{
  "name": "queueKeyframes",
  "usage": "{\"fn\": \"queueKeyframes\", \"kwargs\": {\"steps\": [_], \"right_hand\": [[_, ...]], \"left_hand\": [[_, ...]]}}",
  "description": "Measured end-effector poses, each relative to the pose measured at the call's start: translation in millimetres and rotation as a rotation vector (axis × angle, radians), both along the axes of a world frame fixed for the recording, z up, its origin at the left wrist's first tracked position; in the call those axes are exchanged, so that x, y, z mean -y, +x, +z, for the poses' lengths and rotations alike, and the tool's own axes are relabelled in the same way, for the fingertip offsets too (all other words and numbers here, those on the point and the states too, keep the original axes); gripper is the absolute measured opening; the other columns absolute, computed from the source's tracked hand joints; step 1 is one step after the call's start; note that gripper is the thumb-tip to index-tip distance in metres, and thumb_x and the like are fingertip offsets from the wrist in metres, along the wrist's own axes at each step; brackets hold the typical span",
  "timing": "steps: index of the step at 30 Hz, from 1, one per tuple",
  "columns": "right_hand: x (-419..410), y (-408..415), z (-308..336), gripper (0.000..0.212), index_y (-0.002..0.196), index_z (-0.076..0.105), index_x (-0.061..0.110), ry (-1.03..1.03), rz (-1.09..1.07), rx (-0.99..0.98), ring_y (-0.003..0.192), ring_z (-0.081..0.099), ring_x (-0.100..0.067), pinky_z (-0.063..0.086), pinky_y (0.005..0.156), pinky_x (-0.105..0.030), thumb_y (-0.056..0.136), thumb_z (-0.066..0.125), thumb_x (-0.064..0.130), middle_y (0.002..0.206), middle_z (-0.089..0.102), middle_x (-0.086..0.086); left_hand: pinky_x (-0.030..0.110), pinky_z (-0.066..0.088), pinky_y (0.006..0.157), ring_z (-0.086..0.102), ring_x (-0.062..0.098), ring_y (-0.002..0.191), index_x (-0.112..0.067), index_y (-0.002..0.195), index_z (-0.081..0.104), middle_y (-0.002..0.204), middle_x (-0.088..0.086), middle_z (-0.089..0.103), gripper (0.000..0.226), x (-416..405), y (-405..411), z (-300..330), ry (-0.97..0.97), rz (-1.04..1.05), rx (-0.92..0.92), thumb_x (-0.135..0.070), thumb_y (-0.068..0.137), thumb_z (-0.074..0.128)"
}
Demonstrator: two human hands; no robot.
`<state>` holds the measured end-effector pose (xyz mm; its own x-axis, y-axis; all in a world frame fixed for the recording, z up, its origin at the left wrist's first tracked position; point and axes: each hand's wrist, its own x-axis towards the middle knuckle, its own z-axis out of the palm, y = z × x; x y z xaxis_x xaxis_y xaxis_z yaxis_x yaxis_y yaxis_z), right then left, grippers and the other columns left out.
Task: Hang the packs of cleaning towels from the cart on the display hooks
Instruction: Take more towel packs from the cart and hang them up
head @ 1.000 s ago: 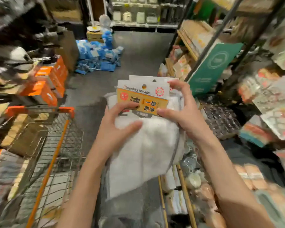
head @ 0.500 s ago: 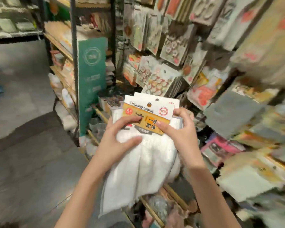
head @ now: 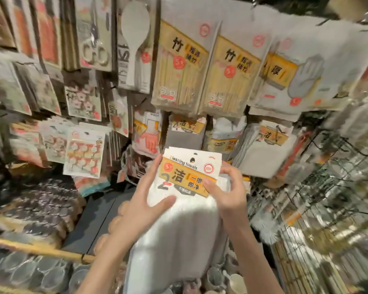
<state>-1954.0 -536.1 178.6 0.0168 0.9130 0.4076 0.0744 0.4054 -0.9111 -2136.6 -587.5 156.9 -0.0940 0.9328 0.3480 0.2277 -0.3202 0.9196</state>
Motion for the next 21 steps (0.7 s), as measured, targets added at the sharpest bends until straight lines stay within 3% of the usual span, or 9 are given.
{"fn": "queueKeyframes", "kwargs": {"steps": [1, 3, 7, 12, 14, 16, 18, 21], "right_hand": [[-3, 4, 3, 0.022, 0.089, 0.057, 0.017, -0.012, -0.011, -0.019, 0.113, 0.055, -0.028, 0.042, 0.099, -0.049, 0.073, 0.072, 0.012, 0.111, 0.059, -0.009], [-7, 13, 8, 0.027, 0.088, 0.057, 0.018, -0.055, -0.031, -0.057, 0.112, 0.057, -0.033, 0.043, 0.096, -0.057, 0.076, 0.074, 0.001, 0.114, 0.061, -0.015], [-7, 36, 18, 0.029, 0.084, 0.055, 0.022, -0.155, -0.079, -0.12, 0.099, 0.065, -0.029, 0.057, 0.076, -0.037, 0.078, 0.071, -0.002, 0.109, 0.066, -0.014], [-7, 69, 30, 0.029, 0.083, 0.053, 0.027, -0.168, -0.063, -0.093, 0.101, 0.063, -0.039, 0.049, 0.088, -0.059, 0.082, 0.069, 0.003, 0.108, 0.066, -0.016], [-10, 79, 31, 0.027, 0.086, 0.054, 0.024, -0.14, -0.082, -0.085, 0.107, 0.06, -0.037, 0.047, 0.092, -0.059, 0.082, 0.069, 0.003, 0.114, 0.063, -0.015], [-14, 89, 32, 0.026, 0.087, 0.057, 0.024, -0.088, -0.134, -0.068, 0.117, 0.055, -0.023, 0.045, 0.098, -0.052, 0.081, 0.07, 0.003, 0.124, 0.055, -0.002], [-19, 103, 34, 0.027, 0.087, 0.056, 0.028, -0.071, -0.159, -0.052, 0.114, 0.057, -0.019, 0.047, 0.097, -0.051, 0.082, 0.07, 0.006, 0.12, 0.057, 0.004], [-25, 127, 37, 0.023, 0.092, 0.055, 0.027, -0.084, -0.117, -0.044, 0.102, 0.065, -0.026, 0.05, 0.089, -0.057, 0.084, 0.07, 0.012, 0.107, 0.067, -0.002]], "left_hand": [[0.007, 0.022, 0.105, 0.023, -0.011, 0.137, -0.049, 0.144, 0.025, 0.15, -0.031, 0.029, 0.082, -8, 2, 2, 0.008, -0.032, 0.01, -0.032, 0.077, 0.07], [0.016, 0.023, 0.109, 0.025, -0.009, 0.138, -0.051, 0.142, 0.028, 0.149, -0.028, 0.031, 0.082, -21, 8, 7, 0.02, -0.068, 0.02, -0.034, 0.075, 0.071], [-0.007, 0.023, 0.092, 0.022, -0.024, 0.129, -0.07, 0.131, 0.025, 0.137, -0.049, 0.029, 0.08, -31, 28, 16, 0.032, -0.134, 0.035, -0.036, 0.074, 0.071], [-0.008, 0.025, 0.085, 0.029, -0.028, 0.12, -0.049, 0.133, 0.03, 0.124, -0.053, 0.035, 0.077, -44, 55, 23, 0.039, -0.192, 0.066, -0.026, 0.073, 0.071], [-0.009, 0.029, 0.08, 0.036, -0.032, 0.11, -0.043, 0.133, 0.029, 0.113, -0.056, 0.04, 0.079, -49, 67, 23, 0.027, -0.19, 0.077, -0.015, 0.076, 0.077], [-0.009, 0.031, 0.074, 0.039, -0.034, 0.103, -0.042, 0.131, 0.031, 0.109, -0.056, 0.043, 0.075, -55, 81, 26, 0.024, -0.2, 0.077, -0.006, 0.08, 0.074], [-0.007, 0.033, 0.074, 0.044, -0.029, 0.103, -0.042, 0.13, 0.033, 0.111, -0.051, 0.048, 0.072, -60, 96, 33, 0.003, -0.232, 0.108, -0.011, 0.081, 0.075], [0.0, 0.037, 0.08, 0.051, -0.015, 0.11, -0.038, 0.129, 0.04, 0.117, -0.035, 0.056, 0.066, -67, 116, 40, -0.033, -0.271, 0.152, -0.023, 0.072, 0.07]]}}
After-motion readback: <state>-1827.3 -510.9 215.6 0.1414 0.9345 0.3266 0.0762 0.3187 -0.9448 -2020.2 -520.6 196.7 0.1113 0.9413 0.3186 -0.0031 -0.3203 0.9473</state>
